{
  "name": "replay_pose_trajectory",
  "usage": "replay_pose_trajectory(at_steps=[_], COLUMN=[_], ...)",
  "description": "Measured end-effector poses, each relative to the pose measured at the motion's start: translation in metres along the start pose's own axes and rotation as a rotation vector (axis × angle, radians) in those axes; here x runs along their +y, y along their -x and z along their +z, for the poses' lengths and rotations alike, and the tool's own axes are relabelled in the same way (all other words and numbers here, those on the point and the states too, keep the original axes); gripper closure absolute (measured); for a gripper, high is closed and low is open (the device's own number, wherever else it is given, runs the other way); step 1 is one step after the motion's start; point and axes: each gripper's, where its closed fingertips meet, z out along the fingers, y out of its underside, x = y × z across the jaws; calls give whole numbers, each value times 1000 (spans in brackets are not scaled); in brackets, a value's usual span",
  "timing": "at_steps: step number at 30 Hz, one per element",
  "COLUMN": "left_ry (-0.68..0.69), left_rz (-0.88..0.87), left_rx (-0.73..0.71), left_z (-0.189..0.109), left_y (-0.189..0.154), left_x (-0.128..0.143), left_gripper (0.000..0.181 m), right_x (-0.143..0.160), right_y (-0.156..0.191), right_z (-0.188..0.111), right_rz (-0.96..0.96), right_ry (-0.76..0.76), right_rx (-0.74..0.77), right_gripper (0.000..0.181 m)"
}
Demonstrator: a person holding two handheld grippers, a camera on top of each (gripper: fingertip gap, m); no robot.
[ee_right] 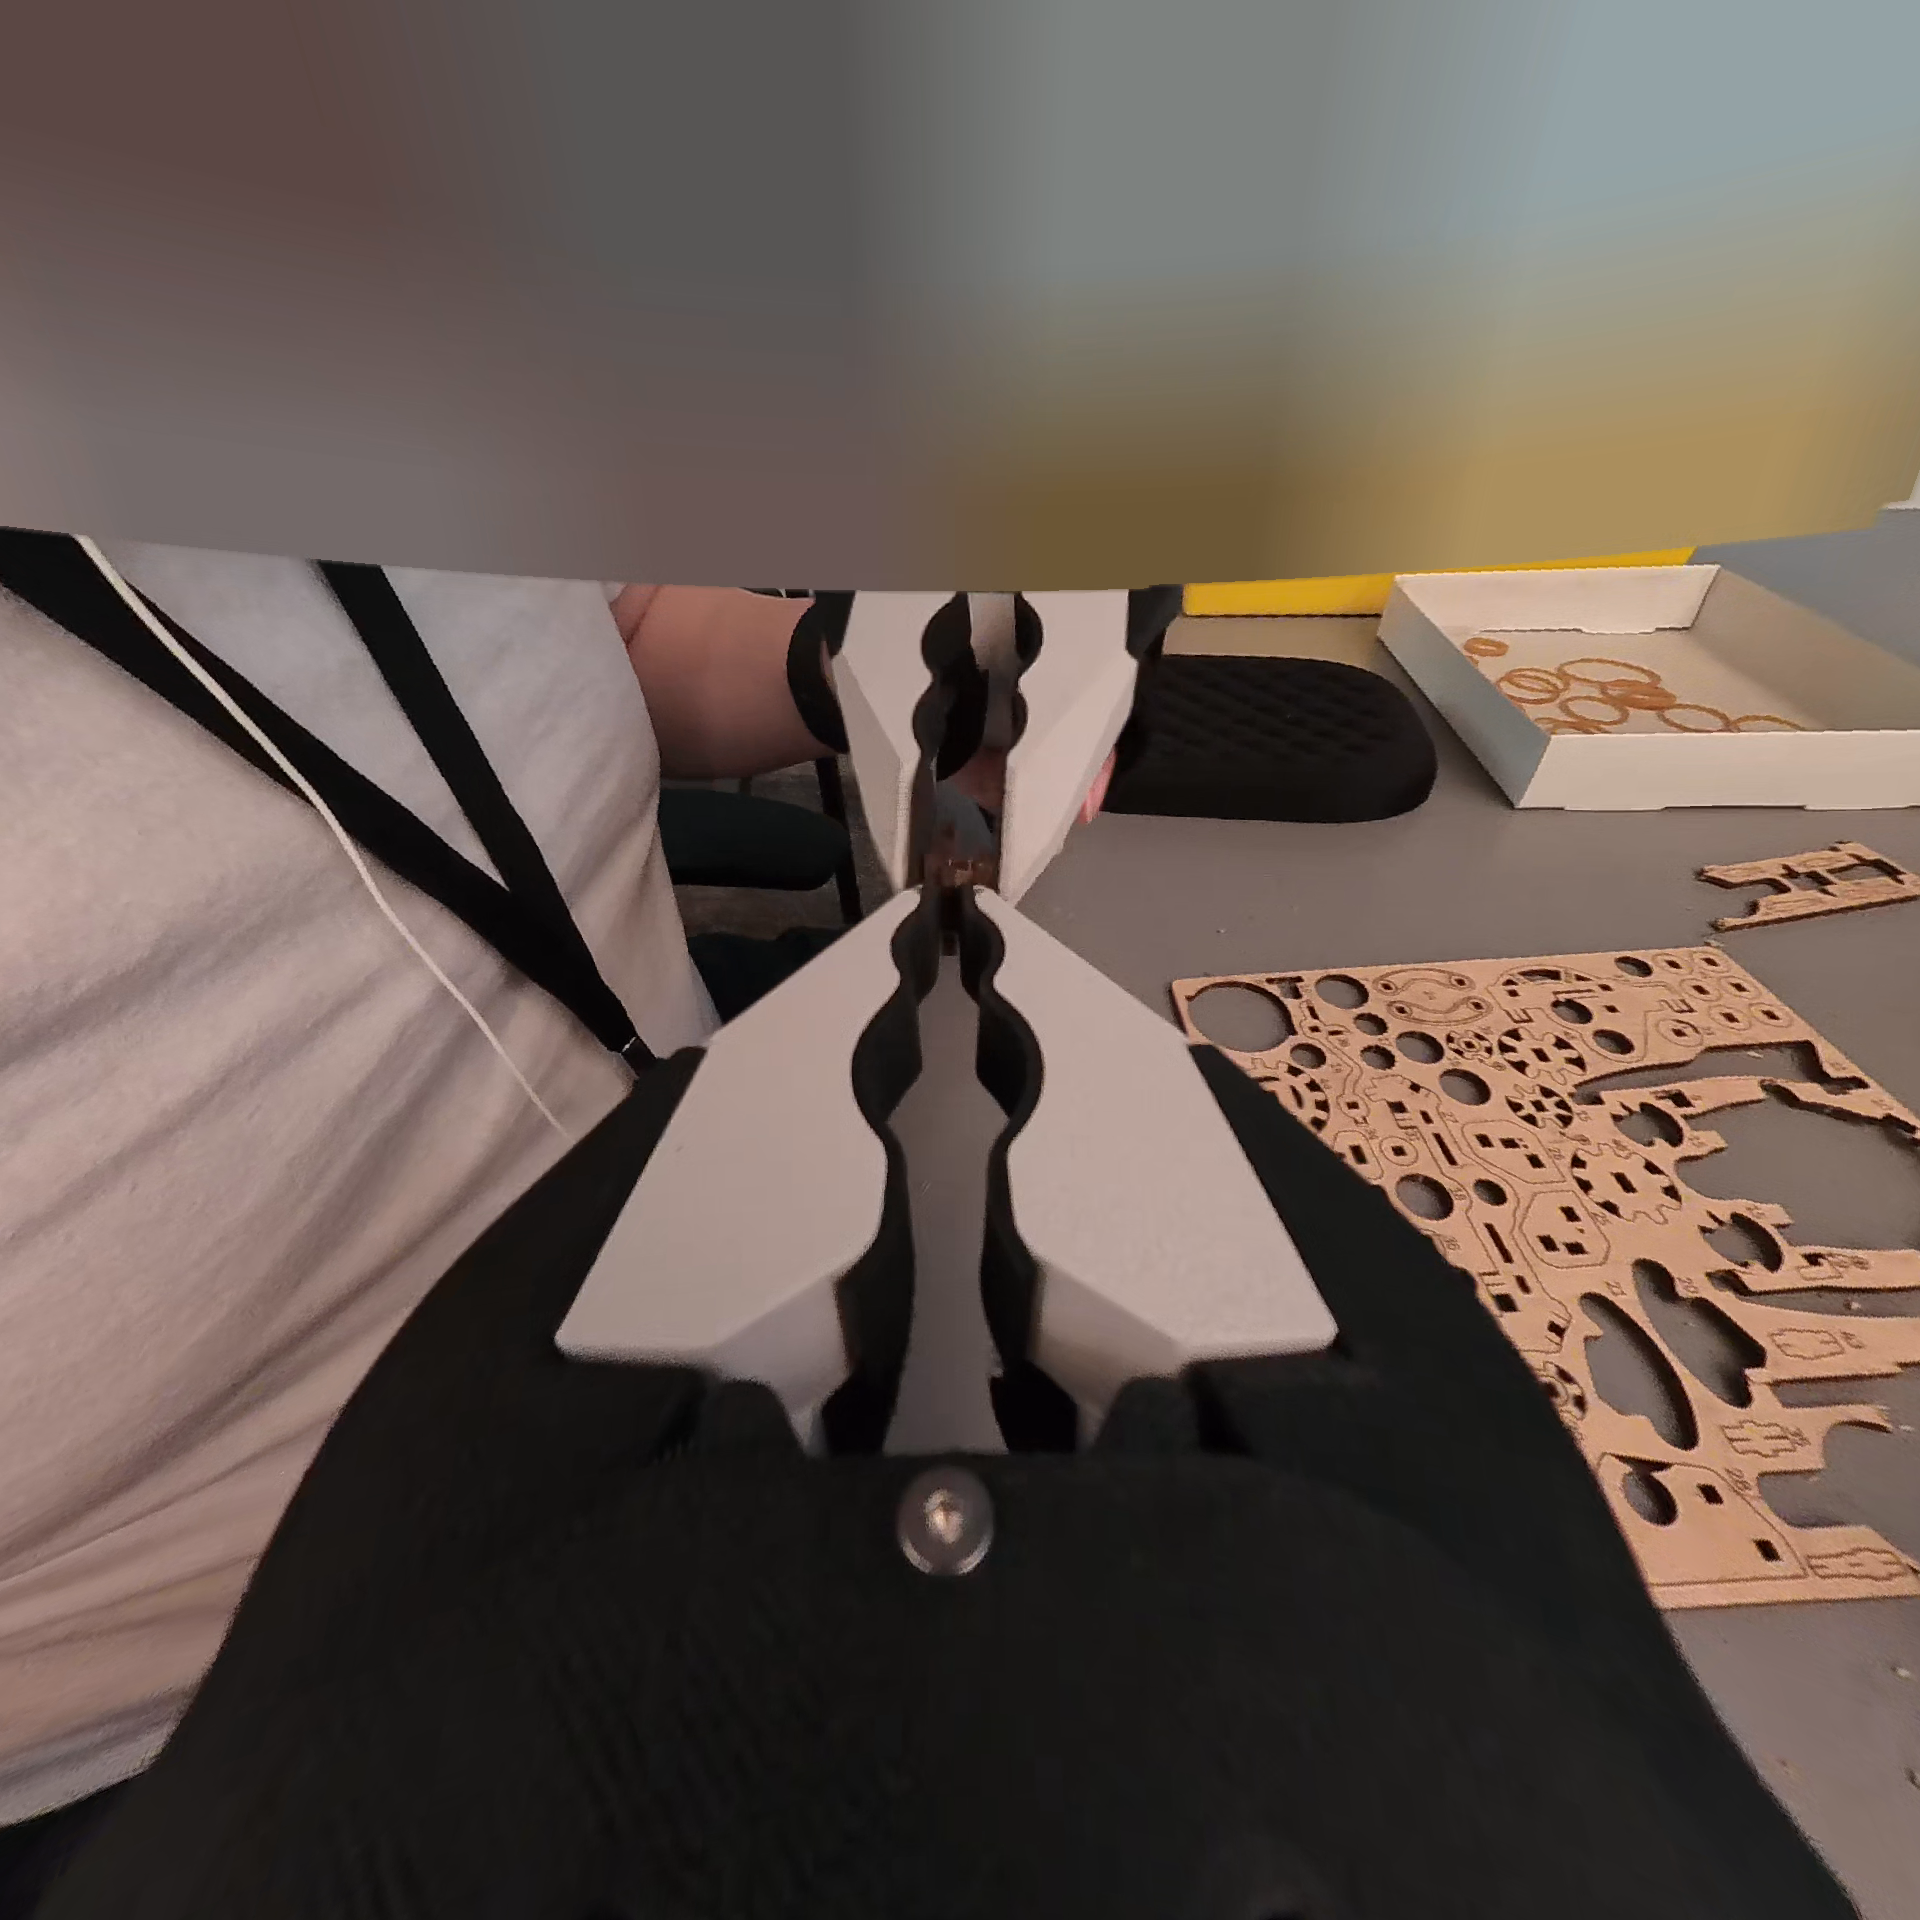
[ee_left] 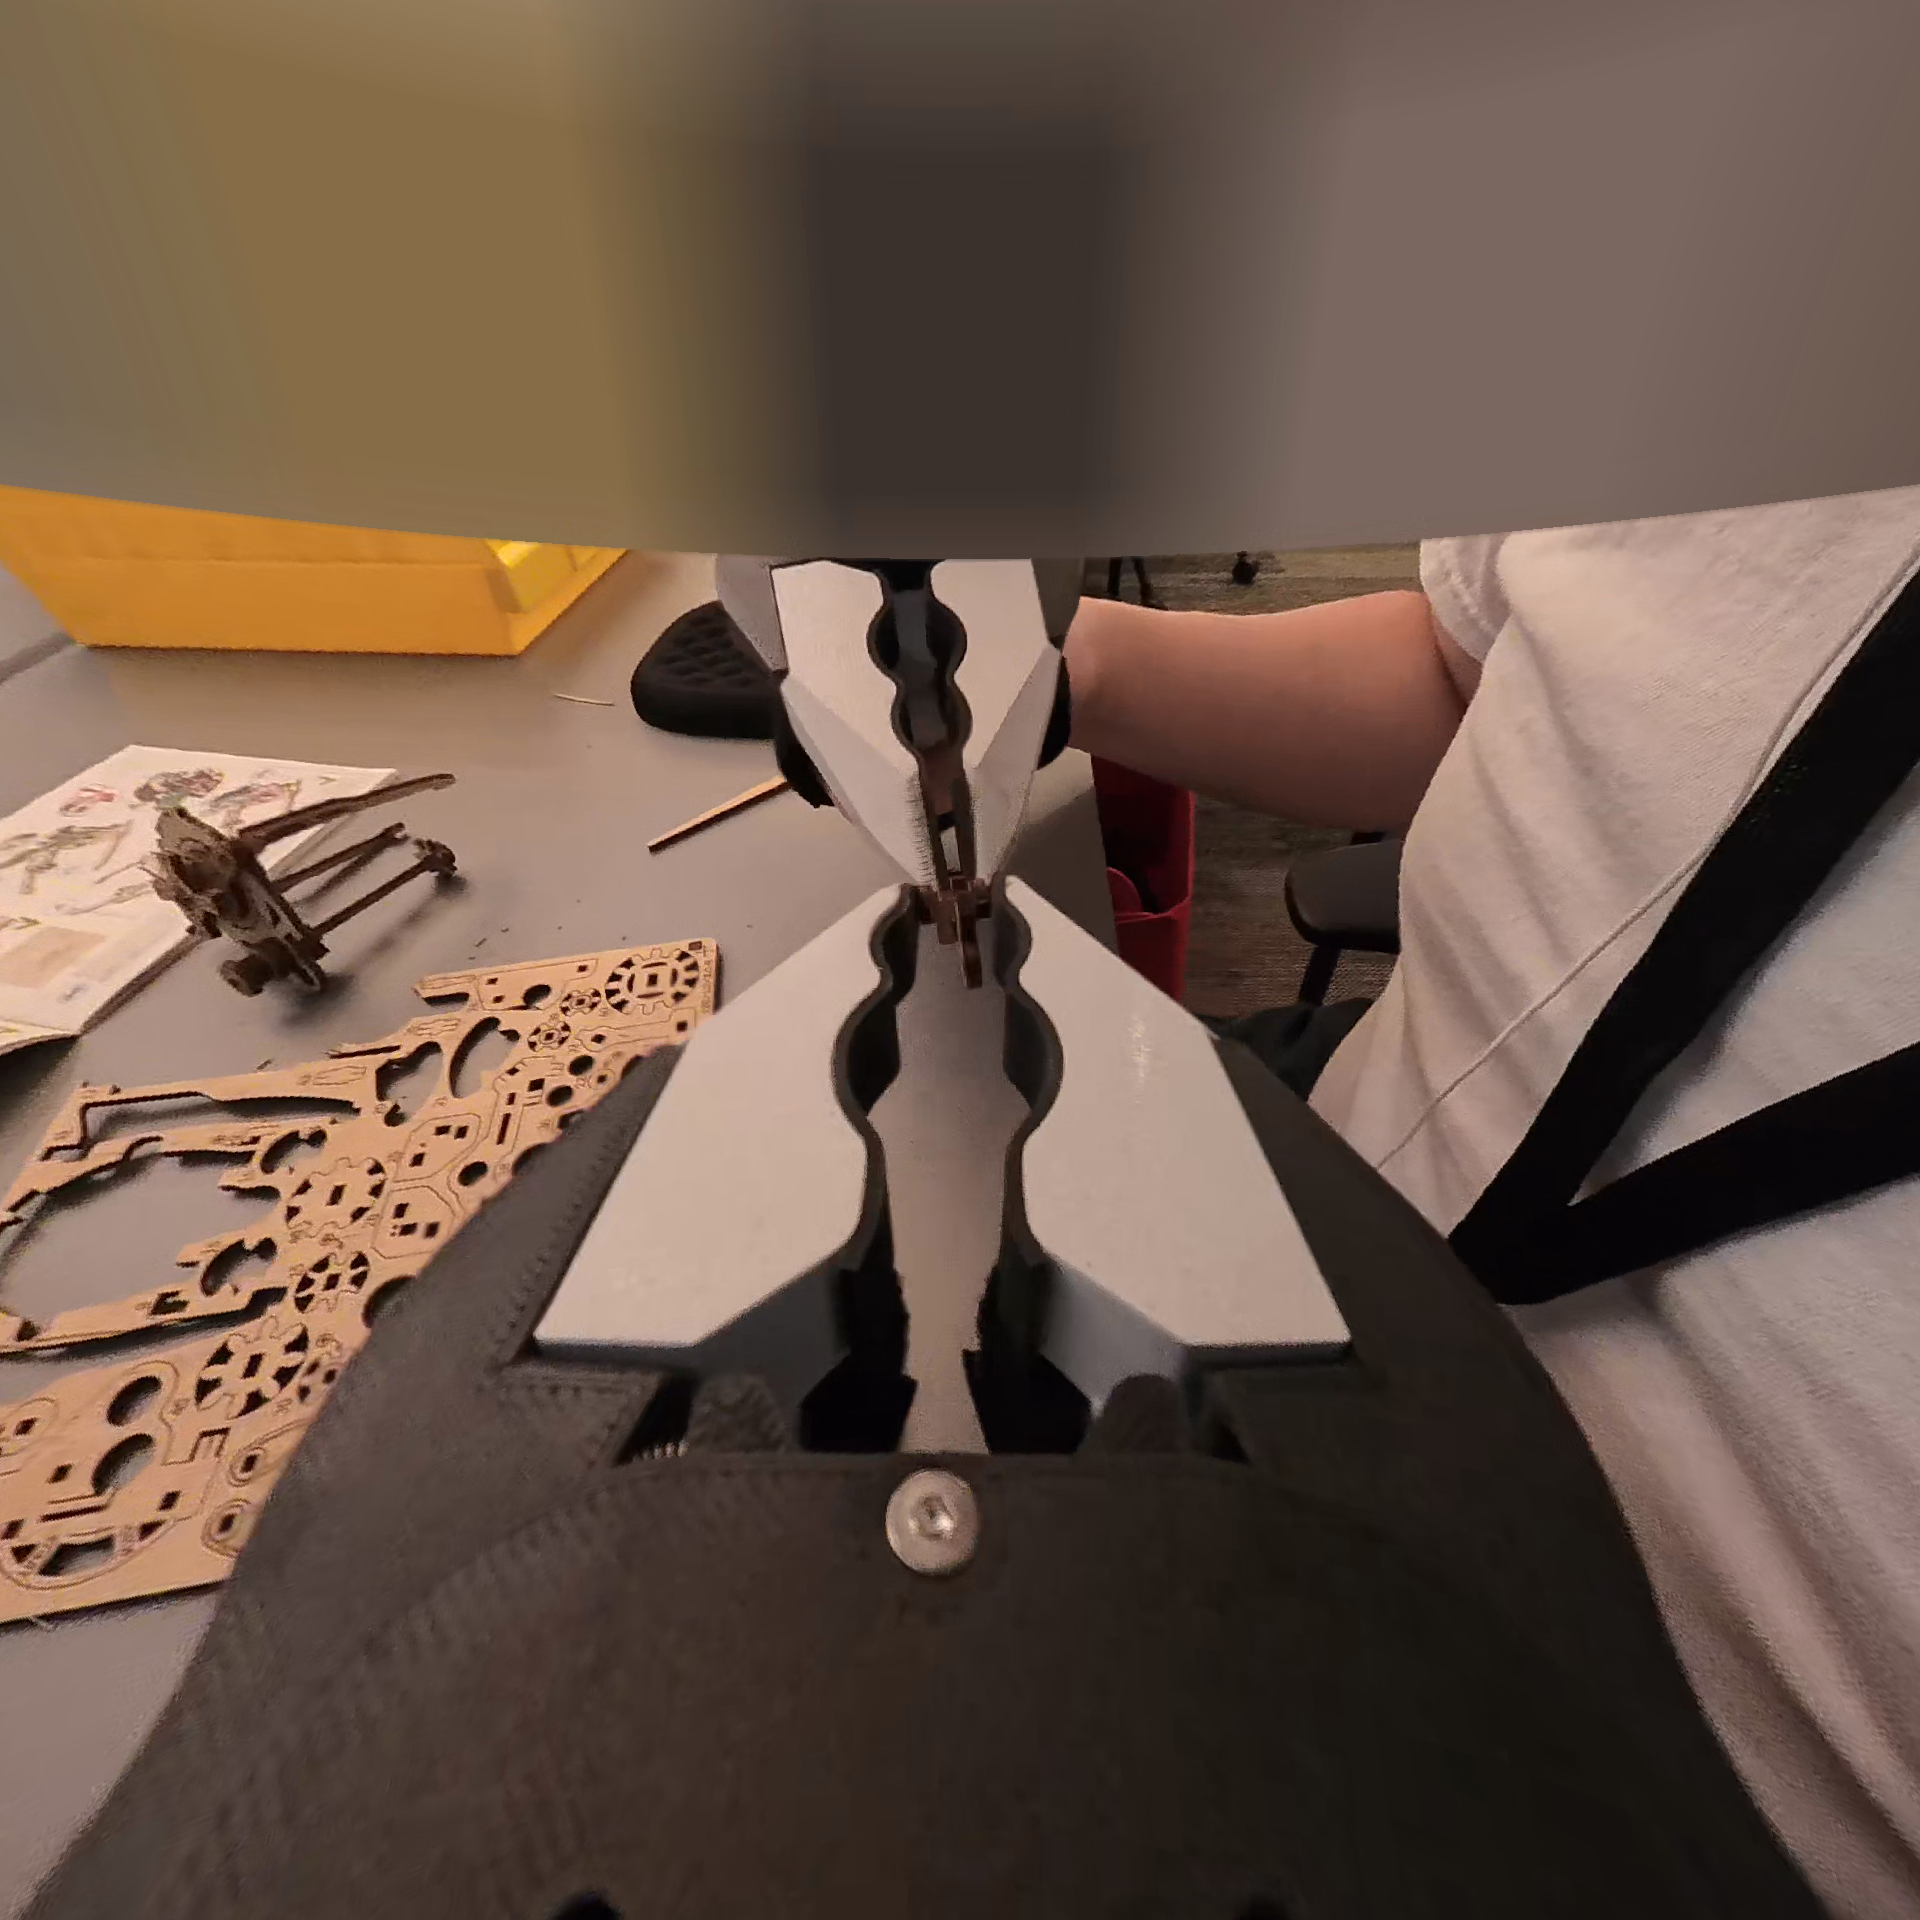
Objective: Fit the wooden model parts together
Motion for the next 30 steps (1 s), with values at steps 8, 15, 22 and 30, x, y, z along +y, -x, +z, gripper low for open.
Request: replay_pose_trajectory(at_steps=[8,15,22,30], left_ry=[-9,-8,-5,-1], left_rz=[-28,-18,-46,-146], left_rx=[21,14,-30,11], left_z=[-2,-2,-2,-5], left_y=[-3,-4,6,8], left_x=[-3,-2,1,4], left_gripper=[170,170,169,170], right_x=[-4,-4,-1,0], right_y=[3,5,-6,-8], right_z=[0,1,2,5], right_rz=[38,61,197,181], right_ry=[-60,-82,-91,-71], right_rx=[-55,-79,-56,-15], right_gripper=[181,181,181,181])
